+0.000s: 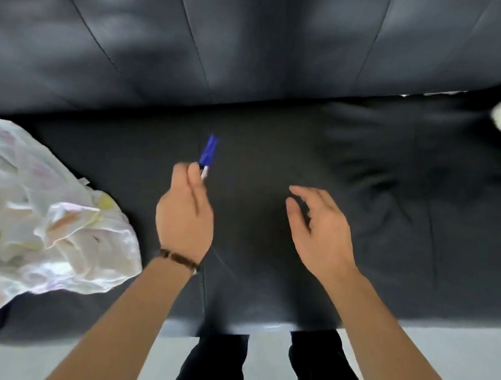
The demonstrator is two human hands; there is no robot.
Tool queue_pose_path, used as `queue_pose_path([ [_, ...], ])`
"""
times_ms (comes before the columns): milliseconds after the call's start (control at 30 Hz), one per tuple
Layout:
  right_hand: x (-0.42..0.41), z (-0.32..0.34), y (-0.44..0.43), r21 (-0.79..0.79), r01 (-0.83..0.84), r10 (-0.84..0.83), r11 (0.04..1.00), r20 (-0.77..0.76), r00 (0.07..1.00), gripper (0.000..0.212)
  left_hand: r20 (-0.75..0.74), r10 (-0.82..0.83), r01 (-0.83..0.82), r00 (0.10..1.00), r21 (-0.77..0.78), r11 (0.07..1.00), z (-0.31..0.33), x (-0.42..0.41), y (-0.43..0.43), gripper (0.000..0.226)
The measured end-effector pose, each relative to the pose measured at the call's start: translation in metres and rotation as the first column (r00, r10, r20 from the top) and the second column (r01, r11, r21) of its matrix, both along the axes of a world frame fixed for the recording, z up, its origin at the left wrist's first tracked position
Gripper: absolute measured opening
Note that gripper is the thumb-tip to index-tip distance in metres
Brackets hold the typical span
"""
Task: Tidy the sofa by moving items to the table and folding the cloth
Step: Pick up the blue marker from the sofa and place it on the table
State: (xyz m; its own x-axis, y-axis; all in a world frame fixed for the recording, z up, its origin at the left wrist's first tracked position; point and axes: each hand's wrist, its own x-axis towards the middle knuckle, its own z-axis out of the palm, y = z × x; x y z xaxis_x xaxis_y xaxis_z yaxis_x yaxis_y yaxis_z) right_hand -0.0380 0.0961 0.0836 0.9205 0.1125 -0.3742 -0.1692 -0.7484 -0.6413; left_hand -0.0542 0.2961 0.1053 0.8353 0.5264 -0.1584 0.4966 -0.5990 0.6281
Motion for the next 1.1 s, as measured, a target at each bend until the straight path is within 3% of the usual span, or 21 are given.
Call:
queue_pose_path([
  [167, -0.04, 0.128, -0.04, 0.101, 0.177, -0.184, 0.979, 0.071, 0.98, 0.026, -0.088, 0.071, -0.093, 0.994, -0.275, 0.957, 0.135, -0.073, -0.015, 0.037],
  [267, -0.074, 0.204, -0.059, 0.167, 0.334, -0.35, 0.927, 0.072, 0.934, 0.023, -0.03, 0.074, -0.08, 0.997, -0.405, 0.911, 0.212, -0.087, -0.016, 0.028],
  [433, -0.16, 0.325, -0.072, 0.226, 0.528, -0.562, 0.819, 0.127, 0.817, 0.025, 0.142, -0.047, 0.114, 0.989, -0.512, 0.851, 0.329, -0.118, -0.011, 0.017],
  [633, -0.29, 0.441, -0.072, 0.21, 0.723, -0.748, 0.658, 0.289, 0.597, 0.036, 0.3, -0.273, 0.398, 0.914, -0.538, 0.743, 0.419, -0.163, -0.022, 0.019],
  [867, -0.421, 0.517, -0.113, 0.35, 0.86, -0.863, 0.372, 0.472, 0.181, 0.032, 0.406, -0.585, 0.709, 0.702, -0.478, 0.519, 0.483, -0.209, -0.119, 0.014],
  [1000, -0.493, 0.518, -0.146, 0.445, 0.875, -0.89, 0.19, 0.454, -0.037, 0.033, 0.478, -0.714, 0.851, 0.511, -0.395, 0.345, 0.509, -0.255, -0.199, 0.016],
  [1100, -0.548, 0.507, -0.184, 0.482, 0.871, -0.901, 0.094, 0.413, -0.132, 0.036, 0.513, -0.772, 0.92, 0.376, -0.307, 0.244, 0.519, -0.298, -0.265, 0.022],
])
